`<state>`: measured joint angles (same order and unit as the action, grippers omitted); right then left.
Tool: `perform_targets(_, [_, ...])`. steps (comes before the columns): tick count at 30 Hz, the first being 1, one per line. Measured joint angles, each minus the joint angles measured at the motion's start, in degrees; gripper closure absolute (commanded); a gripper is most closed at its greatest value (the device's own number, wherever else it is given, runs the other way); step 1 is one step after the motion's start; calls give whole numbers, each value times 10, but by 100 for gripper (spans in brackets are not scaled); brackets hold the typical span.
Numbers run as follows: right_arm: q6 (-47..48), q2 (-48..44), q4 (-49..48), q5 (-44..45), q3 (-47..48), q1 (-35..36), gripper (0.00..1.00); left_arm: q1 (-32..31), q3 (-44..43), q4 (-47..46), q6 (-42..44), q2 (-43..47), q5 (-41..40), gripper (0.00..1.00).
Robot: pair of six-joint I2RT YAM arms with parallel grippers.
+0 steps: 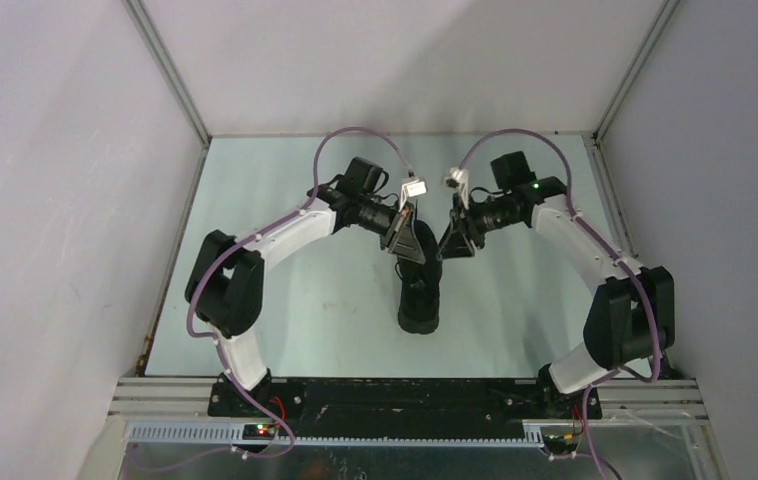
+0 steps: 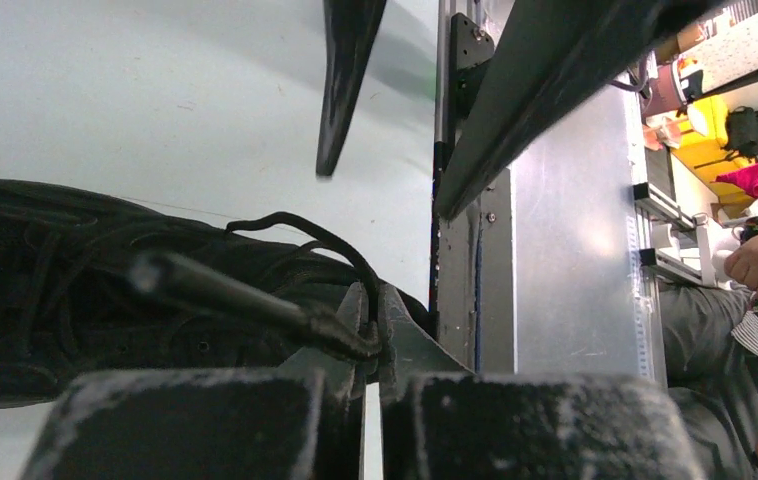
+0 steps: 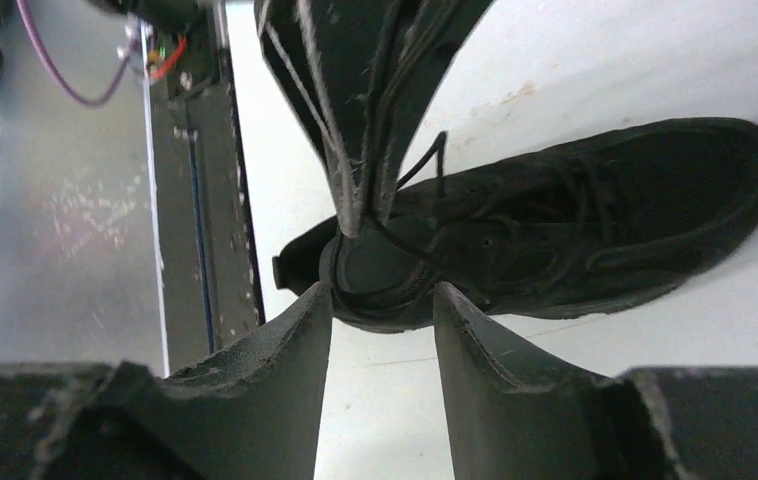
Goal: Tie the shoes
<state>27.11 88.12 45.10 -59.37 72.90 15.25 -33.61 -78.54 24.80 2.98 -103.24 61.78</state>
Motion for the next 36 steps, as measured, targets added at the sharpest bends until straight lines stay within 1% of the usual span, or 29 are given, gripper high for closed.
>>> perform_targets(3, [63,17,32,15,0,30,53,2,1,-1,1,5,3,100])
perform_targets(6, [91,31,38,29,0,36,52,5,1,-2,1,9,5,100])
perform_targets(16, [93,52,-6,52,-18,50,53,11,1,-1,1,9,14,100])
perform_targets(17, [89,52,-13,52,-20,53,54,11,1,-1,1,9,15,100])
perform_targets(19, [81,54,-31,52,-21,58,70,12,1,0,1,9,17,100])
perform_targets(20, [77,55,-42,53,-21,61,87,14,1,0,1,9,19,100])
perform_targets(22, [64,55,-64,57,-22,68,100,17,0,2,1,9,21,100])
perform_targets(26, [45,55,-89,66,-23,74,100,32,-5,12,3,9,20,100])
perform_targets(31, [41,30,-86,61,-25,65,100,53,-8,13,3,9,10,100])
perform_targets(36, [33,-17,-75,41,-26,78,100,54,7,-48,-44,9,-8,100])
